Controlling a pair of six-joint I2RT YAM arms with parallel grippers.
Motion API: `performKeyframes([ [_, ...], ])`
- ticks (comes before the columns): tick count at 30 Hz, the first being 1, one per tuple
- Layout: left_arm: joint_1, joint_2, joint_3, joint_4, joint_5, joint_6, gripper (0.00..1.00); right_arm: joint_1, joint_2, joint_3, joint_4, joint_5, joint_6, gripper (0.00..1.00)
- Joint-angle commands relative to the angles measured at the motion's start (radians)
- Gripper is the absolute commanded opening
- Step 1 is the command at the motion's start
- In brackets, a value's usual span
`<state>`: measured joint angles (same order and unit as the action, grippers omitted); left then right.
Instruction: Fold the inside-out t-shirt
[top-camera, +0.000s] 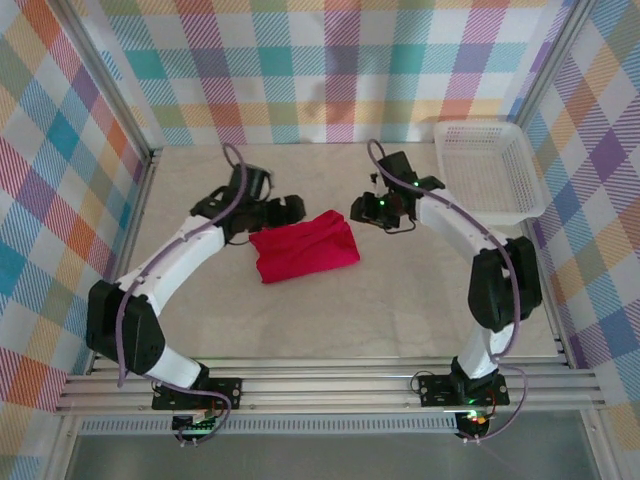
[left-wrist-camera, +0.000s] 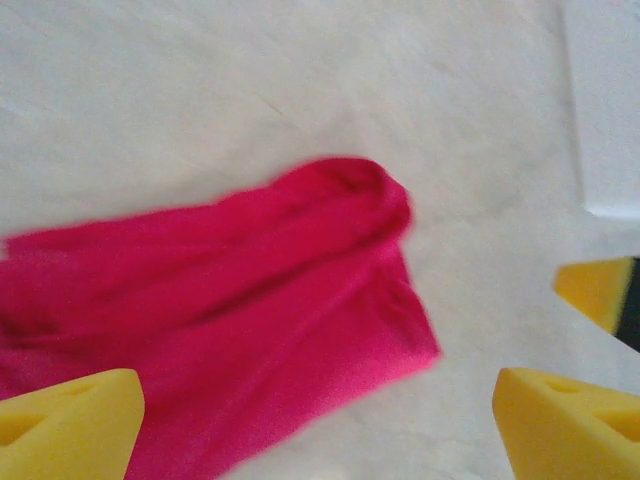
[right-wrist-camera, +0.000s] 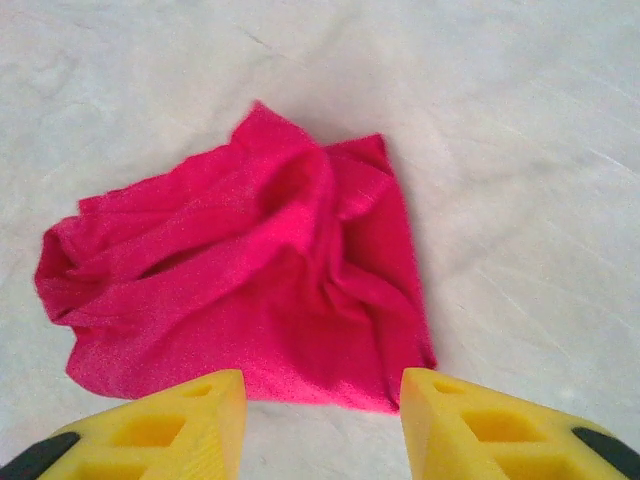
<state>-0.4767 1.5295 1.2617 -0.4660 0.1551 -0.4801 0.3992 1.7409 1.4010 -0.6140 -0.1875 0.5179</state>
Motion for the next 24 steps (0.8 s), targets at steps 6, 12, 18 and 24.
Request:
performKeyframes([
  [6, -0.011, 0.423, 0.133, 0.016, 0.071, -0.026, 1.00, -0.066, -0.059, -0.107, -0.018, 0.018, 0.041, 0.43],
  [12, 0.194, 0.743, 0.463, -0.415, 0.129, 0.266, 1.00, -0.070, -0.171, -0.221, -0.007, 0.019, 0.050, 0.43],
  [18, 0.296, 0.896, 0.803, -0.618, -0.069, 0.471, 1.00, -0.082, -0.186, -0.259, 0.015, -0.008, 0.049, 0.42],
  [24, 0.440, 1.025, 1.082, -0.614, 0.036, 0.506, 1.00, -0.082, -0.148, -0.229, -0.010, -0.020, 0.005, 0.42],
])
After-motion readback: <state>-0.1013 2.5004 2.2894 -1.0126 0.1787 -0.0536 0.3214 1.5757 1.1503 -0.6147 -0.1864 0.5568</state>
